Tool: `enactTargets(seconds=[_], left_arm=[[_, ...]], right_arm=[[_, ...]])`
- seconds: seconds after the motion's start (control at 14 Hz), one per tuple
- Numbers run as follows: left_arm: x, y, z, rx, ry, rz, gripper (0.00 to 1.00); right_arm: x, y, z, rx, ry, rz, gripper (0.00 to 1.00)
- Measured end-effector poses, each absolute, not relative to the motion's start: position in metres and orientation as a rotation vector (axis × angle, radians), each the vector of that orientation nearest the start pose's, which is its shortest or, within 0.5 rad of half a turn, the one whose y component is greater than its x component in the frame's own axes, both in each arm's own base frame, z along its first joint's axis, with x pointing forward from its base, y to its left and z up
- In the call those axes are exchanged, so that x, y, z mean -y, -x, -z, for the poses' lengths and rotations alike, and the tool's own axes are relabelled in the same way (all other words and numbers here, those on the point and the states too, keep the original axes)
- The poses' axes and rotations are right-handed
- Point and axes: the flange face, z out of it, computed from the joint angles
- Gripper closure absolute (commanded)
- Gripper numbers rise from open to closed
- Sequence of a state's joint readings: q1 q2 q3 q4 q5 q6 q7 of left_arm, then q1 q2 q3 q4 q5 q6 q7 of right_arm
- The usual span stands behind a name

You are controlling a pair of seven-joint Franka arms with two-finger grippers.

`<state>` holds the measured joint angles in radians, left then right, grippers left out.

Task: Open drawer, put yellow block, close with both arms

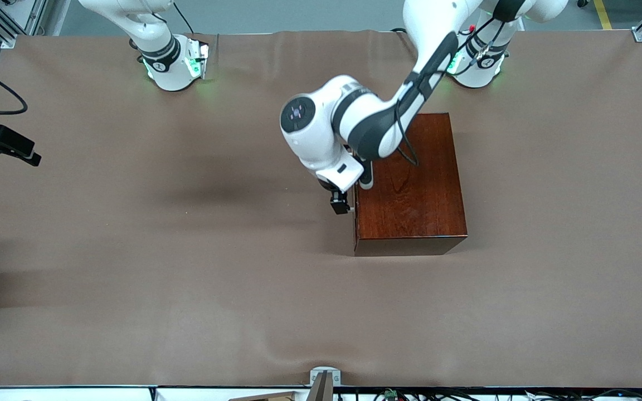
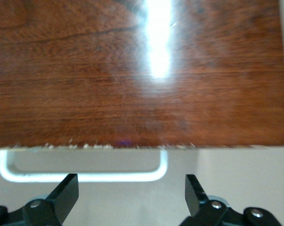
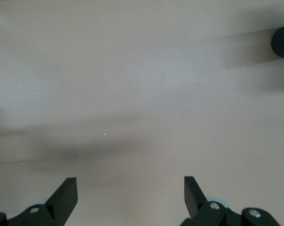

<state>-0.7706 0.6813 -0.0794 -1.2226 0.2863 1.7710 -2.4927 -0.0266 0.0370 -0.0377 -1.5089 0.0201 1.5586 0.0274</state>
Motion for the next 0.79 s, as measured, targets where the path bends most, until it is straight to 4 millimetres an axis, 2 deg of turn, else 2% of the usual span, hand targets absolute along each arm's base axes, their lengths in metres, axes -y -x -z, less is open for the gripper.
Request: enactTargets(seconds=[0.14,0.21,0.36,0.5,0.79], left_arm=[[0.510,-0.516,-0.408,-2.257,-2.222,-0.401,0.00],[0.497,-0.525,-0.431,-2.245,-2.196,-0.414,0.00],[0.454,-0.552,-0.467,-2.255,-2.160,-0.435,0.00],[0.403,-0.587,-0.477,-2.277,-2.158,-0.441,0.00],[0.286,-0.651,-0.472,-2.375,-2.133,-0.431,0.00]], right_arm=[[0.034,-0.564,-0.632,-0.142,3.120,0.020,0.00],[0.034,-0.564,-0.632,-0.142,3.120,0.020,0.00],[0.034,-0.564,-0.632,-0.142,3.120,0.020,0.00],[0.033,-0.564,-0.632,-0.141,3.120,0.020,0.00],[0.033,-0.564,-0.632,-0.141,3.120,0.020,0.00]])
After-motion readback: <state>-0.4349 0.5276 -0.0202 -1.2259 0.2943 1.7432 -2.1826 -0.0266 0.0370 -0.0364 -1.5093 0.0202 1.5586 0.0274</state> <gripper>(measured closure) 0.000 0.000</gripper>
